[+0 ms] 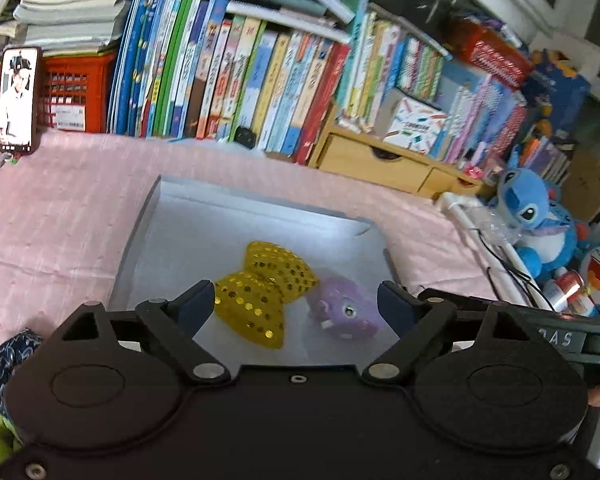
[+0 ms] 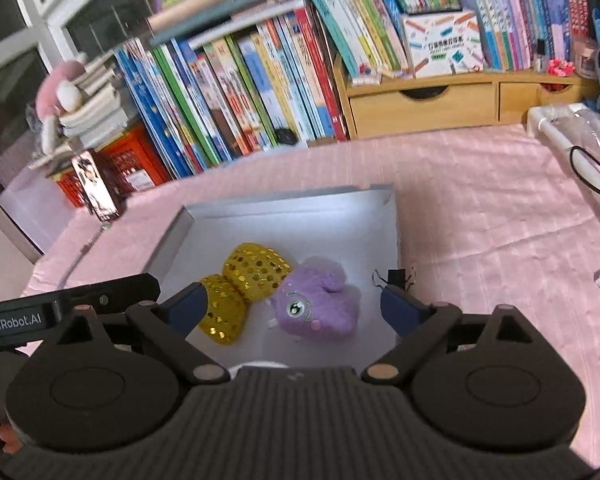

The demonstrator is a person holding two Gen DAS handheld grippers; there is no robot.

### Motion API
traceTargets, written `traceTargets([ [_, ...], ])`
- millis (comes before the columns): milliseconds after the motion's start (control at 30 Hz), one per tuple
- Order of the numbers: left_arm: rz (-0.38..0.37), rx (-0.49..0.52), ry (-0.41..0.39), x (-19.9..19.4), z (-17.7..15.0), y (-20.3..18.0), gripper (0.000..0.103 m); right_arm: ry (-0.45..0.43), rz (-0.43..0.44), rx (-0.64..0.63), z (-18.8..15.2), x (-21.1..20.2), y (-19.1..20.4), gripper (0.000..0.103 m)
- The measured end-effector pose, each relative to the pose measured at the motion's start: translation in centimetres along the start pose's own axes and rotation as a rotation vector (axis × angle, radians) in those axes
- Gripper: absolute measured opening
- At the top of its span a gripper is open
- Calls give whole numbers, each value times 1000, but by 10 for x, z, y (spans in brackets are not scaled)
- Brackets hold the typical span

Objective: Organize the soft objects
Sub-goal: 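Open the left tool over the tray while the right tool releases the plush beside it, then move the left tool to the white tissue while the right tool approaches the pink sock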

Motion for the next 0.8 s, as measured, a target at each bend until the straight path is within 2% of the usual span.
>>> traceTargets([
  [300, -31, 81, -110, -41, -38, -12, 92, -121, 4, -21, -30, -46, -2, 99],
  [600, -22, 152, -199, -71, -77, -13, 95, -243, -51, -127, -68, -78, 4, 100],
  [800, -24, 184, -228, -81, -106, -12, 96, -311, -75, -231, -102, -92, 13, 100],
])
Point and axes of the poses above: each gripper's, at about its wrist camera, not at the fingertips, and x roughly the way its jaws point, y to its left, z to its top, the point moved 2 cm from there along x, roughly the way its jaws point, and after that the axes turned 6 degrees about -y, right-handed, at the moved point
